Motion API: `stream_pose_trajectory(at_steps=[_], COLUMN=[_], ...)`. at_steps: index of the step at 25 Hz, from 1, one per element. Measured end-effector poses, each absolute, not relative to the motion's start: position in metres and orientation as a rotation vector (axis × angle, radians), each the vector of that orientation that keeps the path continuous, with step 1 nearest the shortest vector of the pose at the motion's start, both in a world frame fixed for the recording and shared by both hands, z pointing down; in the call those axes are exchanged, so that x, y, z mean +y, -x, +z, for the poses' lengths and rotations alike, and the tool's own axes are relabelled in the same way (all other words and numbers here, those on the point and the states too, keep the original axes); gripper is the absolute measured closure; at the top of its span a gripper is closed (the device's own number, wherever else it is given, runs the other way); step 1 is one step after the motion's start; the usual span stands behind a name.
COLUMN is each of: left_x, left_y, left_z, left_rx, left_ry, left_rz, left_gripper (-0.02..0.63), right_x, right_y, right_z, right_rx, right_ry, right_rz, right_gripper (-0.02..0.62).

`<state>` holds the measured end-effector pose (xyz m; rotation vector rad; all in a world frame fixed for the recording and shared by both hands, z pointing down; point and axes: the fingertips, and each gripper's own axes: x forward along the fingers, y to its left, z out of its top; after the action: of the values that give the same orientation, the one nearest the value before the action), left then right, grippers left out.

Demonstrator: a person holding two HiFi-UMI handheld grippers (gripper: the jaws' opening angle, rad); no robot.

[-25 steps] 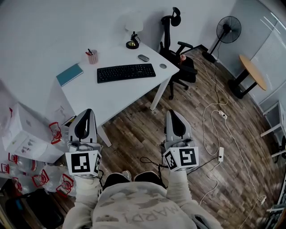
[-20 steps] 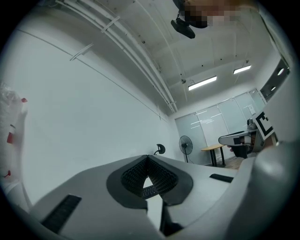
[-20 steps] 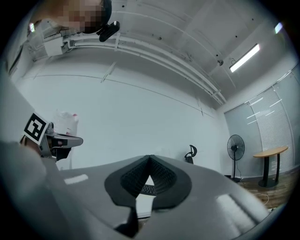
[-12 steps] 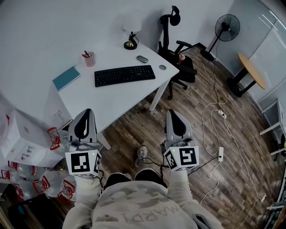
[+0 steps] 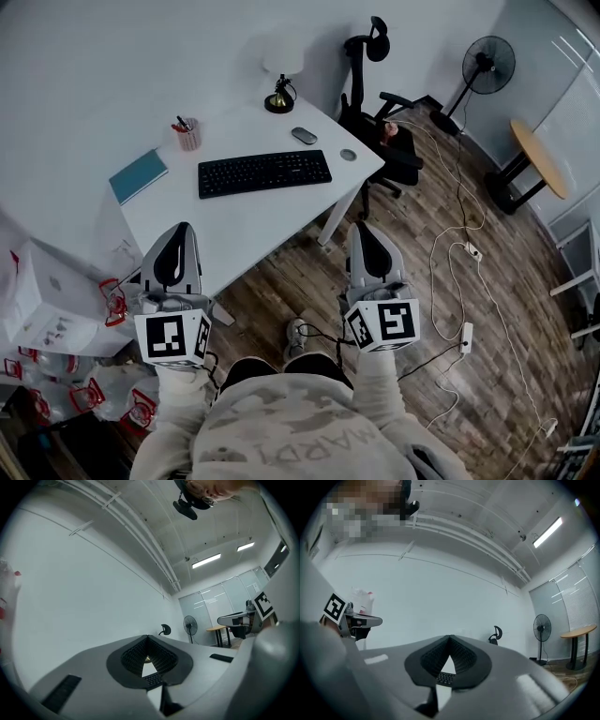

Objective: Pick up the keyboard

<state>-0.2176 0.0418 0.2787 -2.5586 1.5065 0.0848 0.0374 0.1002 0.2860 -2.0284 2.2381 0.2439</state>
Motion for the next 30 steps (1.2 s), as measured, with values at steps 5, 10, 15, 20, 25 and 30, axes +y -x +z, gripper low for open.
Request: stream_pose_trajectory(at_steps=[5,10,15,20,25,30], left_x=[0.012,-0.015,-0.040,-0.063,-0.084,-0.092], left_y=[0.199,0.181,0.164,0.141,0.121,0.099], left_z=[0.275,0.275,0.277,0.278,0.281,0.281], left_rx=[1.528,1.568,1.613,1.644,1.694,1.706], left_ry=[2.543,2.529,2.504,2.483,2.449,2.432], left_rz=[0.077,0.066,0.058,0.049,0.059,0.047], left_gripper=[0.600,0.600,0.600,0.600,0.600,0.600], right_x=[0.066,0.033,0.001,-0.032,-0.060,-0.076], right_y=[-0.057,-0.078,-0.098,-0.121,-0.139,-0.156], right_z=[0.283,0.282,0.285,0.286,0.289,0.293], right_rx=[2.265,2.287,2.321,2.342,2.386,2.408], right_ry=[2.015,1.991,1.956,1.918,1.864,1.826], right_rz=[0.240,0.225,0.217,0.204,0.204,0.186], right_gripper=[0.584,0.584,0.584,0.584,0.584,0.586])
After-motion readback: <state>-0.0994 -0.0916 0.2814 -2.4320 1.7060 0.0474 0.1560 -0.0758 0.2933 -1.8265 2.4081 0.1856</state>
